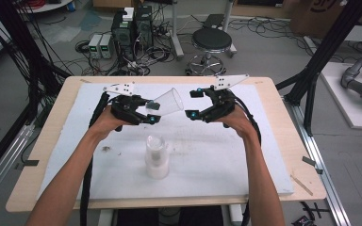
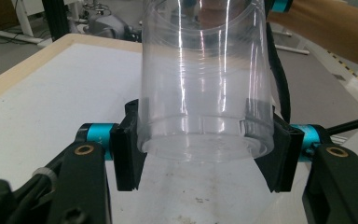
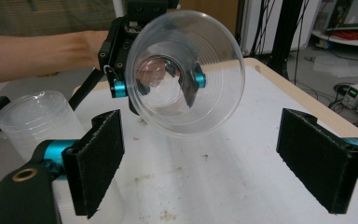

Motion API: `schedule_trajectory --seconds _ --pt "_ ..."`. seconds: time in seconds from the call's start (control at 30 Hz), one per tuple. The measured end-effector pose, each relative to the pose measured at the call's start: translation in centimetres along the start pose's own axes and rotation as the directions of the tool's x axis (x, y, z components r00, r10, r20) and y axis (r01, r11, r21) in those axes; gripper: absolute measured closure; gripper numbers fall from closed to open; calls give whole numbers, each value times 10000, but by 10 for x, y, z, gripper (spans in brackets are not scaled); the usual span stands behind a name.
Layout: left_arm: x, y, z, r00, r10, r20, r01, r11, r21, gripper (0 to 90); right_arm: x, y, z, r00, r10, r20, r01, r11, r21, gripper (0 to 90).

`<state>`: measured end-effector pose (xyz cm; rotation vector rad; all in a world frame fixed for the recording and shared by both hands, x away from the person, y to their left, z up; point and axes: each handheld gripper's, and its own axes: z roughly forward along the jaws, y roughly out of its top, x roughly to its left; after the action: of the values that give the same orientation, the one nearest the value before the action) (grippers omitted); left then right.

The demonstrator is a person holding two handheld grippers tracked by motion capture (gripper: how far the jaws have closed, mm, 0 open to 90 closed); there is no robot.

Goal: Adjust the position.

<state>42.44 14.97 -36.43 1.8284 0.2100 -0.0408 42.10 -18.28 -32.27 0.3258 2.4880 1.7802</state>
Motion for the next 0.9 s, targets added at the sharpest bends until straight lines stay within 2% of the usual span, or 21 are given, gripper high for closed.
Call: schedule_trajectory --seconds 0.17,0.23,0.43,0.77,0.9 --pt "-1 1 1 10000 83 46 -82 9998 -153 415 -2 -13 6 9997 225 -87 -229 9987 -446 151" --pt "-2 1 1 9998 170 100 -167 9995 -281 415 -2 -15 8 9993 356 -119 -359 9989 -315 151" --pt "-3 3 4 9992 382 152 -371 9971 -670 415 0 -12 11 9993 218 -317 -238 9977 -639 151" --pt "-5 4 13 9981 608 90 -597 9943 -884 416 3 -11 13 9985 115 -541 -150 9977 -654 151" --pt "-5 5 14 9976 694 21 -687 9912 -1134 416 3 -11 15 9980 61 -628 -102 9978 -655 151"
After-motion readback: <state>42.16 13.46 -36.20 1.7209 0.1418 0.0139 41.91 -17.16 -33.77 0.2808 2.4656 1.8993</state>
